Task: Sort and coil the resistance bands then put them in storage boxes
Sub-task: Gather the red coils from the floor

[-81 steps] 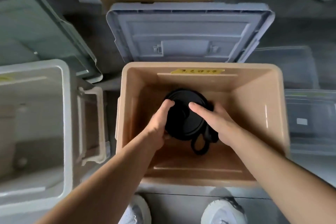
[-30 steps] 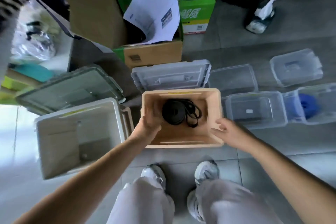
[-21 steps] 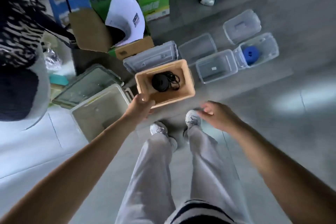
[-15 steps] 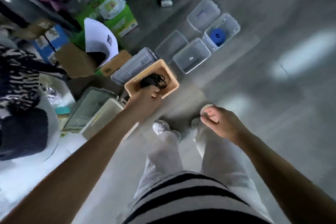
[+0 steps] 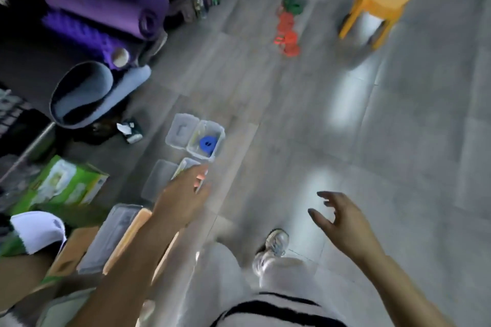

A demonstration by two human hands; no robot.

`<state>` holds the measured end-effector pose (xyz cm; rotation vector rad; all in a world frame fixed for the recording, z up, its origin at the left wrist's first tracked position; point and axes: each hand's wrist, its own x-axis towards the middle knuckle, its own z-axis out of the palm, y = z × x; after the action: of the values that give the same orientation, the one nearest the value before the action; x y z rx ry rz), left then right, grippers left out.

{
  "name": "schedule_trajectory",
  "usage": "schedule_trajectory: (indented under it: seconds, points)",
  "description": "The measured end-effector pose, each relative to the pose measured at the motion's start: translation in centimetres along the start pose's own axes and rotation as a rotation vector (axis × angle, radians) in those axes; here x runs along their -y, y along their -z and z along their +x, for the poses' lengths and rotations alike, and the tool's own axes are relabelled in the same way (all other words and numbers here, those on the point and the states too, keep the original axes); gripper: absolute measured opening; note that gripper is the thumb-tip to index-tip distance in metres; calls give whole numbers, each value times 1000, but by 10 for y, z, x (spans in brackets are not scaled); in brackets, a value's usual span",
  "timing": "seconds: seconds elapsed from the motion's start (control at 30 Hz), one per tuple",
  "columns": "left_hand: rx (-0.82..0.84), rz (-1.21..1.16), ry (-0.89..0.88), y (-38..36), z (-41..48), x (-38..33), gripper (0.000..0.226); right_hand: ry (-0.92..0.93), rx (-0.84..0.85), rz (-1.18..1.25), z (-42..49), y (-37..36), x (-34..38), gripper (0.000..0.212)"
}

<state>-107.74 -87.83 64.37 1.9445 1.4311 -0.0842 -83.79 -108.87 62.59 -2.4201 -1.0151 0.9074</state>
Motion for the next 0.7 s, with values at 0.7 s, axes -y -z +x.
schedule_trajectory:
  seconds: [0.7]
  points:
    - [-72,35,-176,31,438,-346,35,-21,78,-296,402,255,-35,47]
